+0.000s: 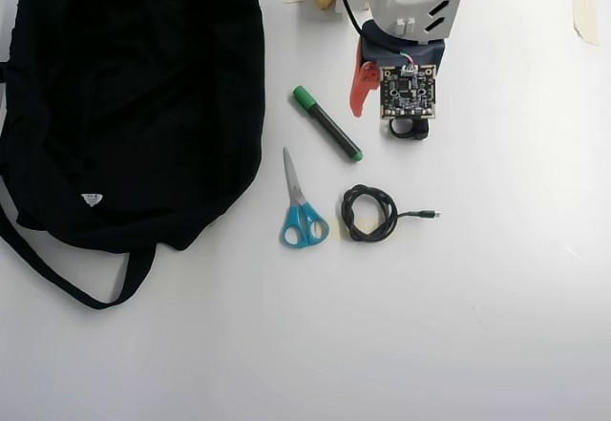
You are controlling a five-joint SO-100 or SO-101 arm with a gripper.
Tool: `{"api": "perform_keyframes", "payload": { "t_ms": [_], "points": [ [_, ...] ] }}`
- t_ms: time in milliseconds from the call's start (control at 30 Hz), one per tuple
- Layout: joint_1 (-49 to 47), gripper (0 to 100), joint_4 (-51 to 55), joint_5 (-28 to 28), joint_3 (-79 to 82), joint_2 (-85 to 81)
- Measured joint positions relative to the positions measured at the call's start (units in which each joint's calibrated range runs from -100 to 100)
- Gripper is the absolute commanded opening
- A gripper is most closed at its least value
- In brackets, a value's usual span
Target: Put the green marker into the black bag
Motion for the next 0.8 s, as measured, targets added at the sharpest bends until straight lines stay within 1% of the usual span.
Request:
{"api": "perform_keyframes", "payload": {
  "t_ms": [67, 300, 500, 800],
  "points": [
    [-0.07, 19, 0.52, 0.44, 0.0, 0.0],
    [-1.69, 19, 1.37, 5.32, 5.35, 0.0],
    [-1.03, 19, 4.55, 11.62, 5.5, 0.0],
    [5.44, 20, 6.1, 21.05, 9.04, 0.0]
  ]
}}
